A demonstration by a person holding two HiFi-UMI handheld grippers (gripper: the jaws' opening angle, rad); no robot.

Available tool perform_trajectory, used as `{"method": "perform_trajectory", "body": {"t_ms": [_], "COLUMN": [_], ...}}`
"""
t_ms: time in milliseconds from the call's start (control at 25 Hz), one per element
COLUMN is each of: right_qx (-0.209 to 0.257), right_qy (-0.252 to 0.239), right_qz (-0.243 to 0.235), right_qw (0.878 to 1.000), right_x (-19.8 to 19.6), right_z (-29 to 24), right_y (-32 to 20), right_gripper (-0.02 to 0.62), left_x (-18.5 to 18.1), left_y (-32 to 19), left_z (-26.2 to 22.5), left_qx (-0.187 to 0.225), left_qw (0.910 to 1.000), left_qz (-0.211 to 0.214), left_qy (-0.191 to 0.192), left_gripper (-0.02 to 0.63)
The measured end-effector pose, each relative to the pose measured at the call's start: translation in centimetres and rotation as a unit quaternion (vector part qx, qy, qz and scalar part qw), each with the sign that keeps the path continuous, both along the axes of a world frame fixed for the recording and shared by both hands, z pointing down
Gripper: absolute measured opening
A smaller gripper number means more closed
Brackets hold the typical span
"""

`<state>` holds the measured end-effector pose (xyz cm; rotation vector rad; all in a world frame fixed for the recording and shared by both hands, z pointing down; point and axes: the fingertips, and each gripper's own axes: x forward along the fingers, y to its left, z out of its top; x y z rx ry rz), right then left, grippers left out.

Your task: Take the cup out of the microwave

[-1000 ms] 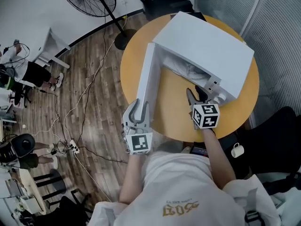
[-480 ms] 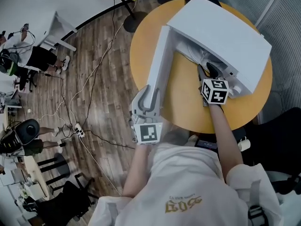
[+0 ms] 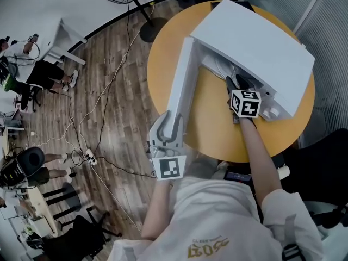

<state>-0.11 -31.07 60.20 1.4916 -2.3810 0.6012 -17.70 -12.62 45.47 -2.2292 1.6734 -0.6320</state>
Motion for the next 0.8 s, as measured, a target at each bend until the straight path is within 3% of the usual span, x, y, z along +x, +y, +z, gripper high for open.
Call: {"method": "perform_trajectory", "body": {"t_ms": [200, 800], "right_qx": [-0.008, 0.0], "right_qy": [0.003, 0.017], "right_qz": [-0.011, -0.038], "right_qw": [1.0, 0.999], "right_x": [-0.7, -1.3], "right_z": [0.3, 1.4], "right_y": [-1.5, -3.3], "right_gripper": [0.163, 0.043], "left_x": [-0.2, -0.4], "left_y": [-0.2, -0.2], "left_z": [-0.2, 0.0], "left_qx": [0.001, -0.009], "left_qw": [1.0, 1.0], "left_qz": [-0.003, 0.001], "left_qy": [0.006, 0.0], "left_gripper": [0.144, 0.144]}}
